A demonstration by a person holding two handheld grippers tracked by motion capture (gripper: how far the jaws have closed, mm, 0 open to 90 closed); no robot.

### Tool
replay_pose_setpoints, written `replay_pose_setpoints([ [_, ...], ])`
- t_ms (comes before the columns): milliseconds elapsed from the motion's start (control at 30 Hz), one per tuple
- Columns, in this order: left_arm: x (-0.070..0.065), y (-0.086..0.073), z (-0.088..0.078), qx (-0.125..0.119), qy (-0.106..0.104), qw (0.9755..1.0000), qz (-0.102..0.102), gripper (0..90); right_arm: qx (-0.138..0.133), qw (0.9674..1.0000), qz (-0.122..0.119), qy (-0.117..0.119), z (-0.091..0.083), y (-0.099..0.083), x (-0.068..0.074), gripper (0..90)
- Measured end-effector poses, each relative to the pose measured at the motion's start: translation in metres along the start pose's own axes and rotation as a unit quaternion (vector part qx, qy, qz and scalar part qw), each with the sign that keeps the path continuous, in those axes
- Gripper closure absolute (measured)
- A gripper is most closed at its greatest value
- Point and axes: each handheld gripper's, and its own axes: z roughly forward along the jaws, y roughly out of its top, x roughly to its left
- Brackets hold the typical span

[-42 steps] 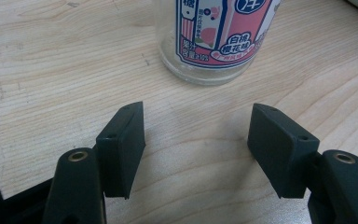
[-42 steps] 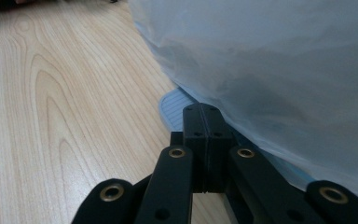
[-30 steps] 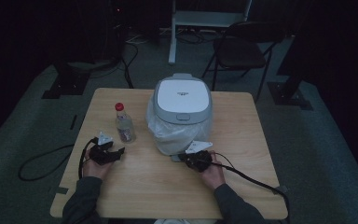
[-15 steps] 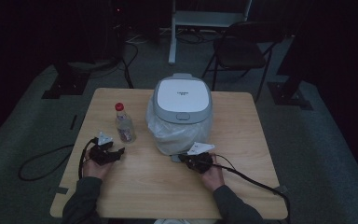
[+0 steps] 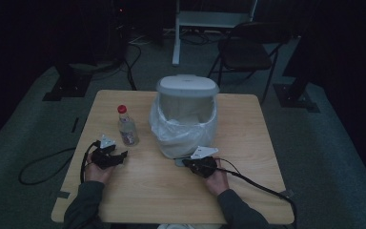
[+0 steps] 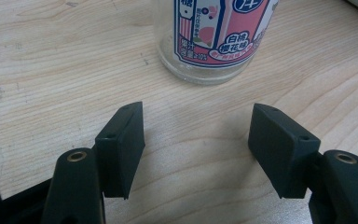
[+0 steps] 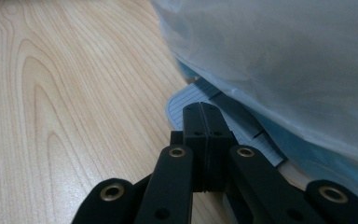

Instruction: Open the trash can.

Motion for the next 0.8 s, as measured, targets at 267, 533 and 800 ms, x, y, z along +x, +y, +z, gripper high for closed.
replay_pose_setpoints([
  [267, -0.0001, 0.0001, 0.0, 0.001, 0.0, 1.0, 0.001, 36.5, 0.003, 1.0, 0.003, 0.002, 0.0024, -0.0015, -0.0003, 90.0],
  [533, -0.0002, 0.0005, 0.0003, 0.001, 0.001, 1.0, 0.0, 36.6, 0.002, 1.0, 0.003, 0.004, 0.0024, -0.0015, -0.001, 90.0],
  [800, -0.0002, 0.0006, 0.0003, 0.001, 0.001, 1.0, 0.0, 36.7, 0.003, 1.0, 0.004, 0.004, 0.0024, -0.0014, -0.0011, 90.0],
])
